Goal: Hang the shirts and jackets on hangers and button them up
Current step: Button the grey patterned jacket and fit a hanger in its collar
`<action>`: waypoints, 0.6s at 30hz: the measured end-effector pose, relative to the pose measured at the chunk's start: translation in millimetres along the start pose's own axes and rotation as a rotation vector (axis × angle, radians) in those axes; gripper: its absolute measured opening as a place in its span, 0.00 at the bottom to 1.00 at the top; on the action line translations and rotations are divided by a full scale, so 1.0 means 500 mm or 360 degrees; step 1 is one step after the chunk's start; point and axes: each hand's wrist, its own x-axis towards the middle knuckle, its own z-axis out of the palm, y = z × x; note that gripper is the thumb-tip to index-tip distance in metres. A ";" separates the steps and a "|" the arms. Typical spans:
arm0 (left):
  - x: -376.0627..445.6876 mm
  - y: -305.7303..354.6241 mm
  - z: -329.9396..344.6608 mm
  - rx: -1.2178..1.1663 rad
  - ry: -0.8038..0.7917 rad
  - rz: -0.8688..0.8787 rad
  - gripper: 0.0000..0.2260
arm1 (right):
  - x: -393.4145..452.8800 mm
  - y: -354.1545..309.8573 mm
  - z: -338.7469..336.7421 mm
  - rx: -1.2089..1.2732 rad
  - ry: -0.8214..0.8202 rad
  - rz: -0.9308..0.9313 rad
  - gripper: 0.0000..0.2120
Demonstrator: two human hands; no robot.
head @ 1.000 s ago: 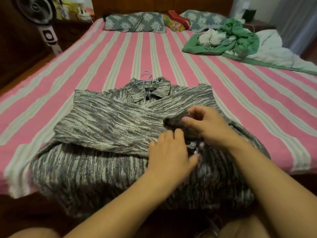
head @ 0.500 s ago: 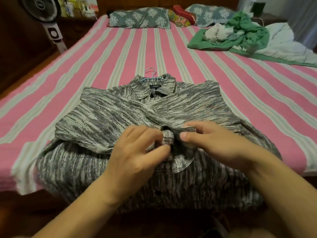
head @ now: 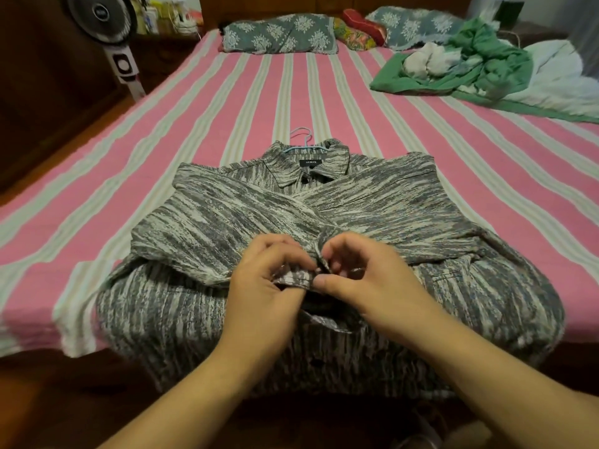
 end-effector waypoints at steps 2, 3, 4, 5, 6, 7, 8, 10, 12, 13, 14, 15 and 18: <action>-0.001 0.007 0.001 -0.0615 -0.0103 -0.0293 0.15 | 0.004 0.002 0.001 0.0075 0.0104 0.0009 0.12; -0.004 0.013 0.005 -0.0920 -0.0148 -0.0444 0.18 | 0.005 0.004 0.003 0.0105 0.0161 0.0024 0.12; -0.010 0.016 0.011 -0.1088 -0.0142 -0.0568 0.22 | 0.005 0.004 0.007 0.0105 0.0203 0.0047 0.12; -0.016 0.016 0.019 -0.1157 -0.0088 -0.0687 0.25 | 0.003 0.005 0.013 0.0085 0.0217 0.0059 0.13; -0.020 0.015 0.025 -0.1172 -0.0001 -0.0800 0.25 | 0.000 0.005 0.021 0.0067 0.0198 0.0067 0.13; -0.022 0.018 0.028 -0.1171 0.0107 -0.0910 0.22 | -0.002 0.004 0.029 0.0063 0.0155 0.0073 0.13; -0.021 0.019 0.027 -0.1160 0.0197 -0.1001 0.19 | -0.004 0.002 0.034 0.0069 0.0112 0.0083 0.13; -0.016 0.024 0.019 -0.1130 0.0270 -0.1082 0.15 | -0.002 -0.001 0.029 0.0122 0.0076 0.0118 0.10; -0.009 0.026 0.006 -0.0972 0.0189 -0.0982 0.13 | 0.004 -0.002 0.009 0.0222 0.0090 0.0166 0.07; -0.006 0.028 0.001 -0.0809 0.0120 -0.0903 0.13 | 0.006 -0.005 -0.001 0.0301 0.0063 0.0197 0.06; -0.002 0.027 -0.005 -0.0630 0.0048 -0.0818 0.12 | 0.008 -0.007 -0.013 0.0419 0.0005 0.0251 0.07; 0.001 0.025 -0.009 -0.0468 -0.0007 -0.0760 0.13 | 0.010 -0.009 -0.023 0.0579 -0.0071 0.0326 0.08; 0.002 0.025 -0.017 -0.0346 -0.0107 -0.0744 0.13 | 0.015 -0.015 -0.055 0.0987 -0.0269 0.0532 0.10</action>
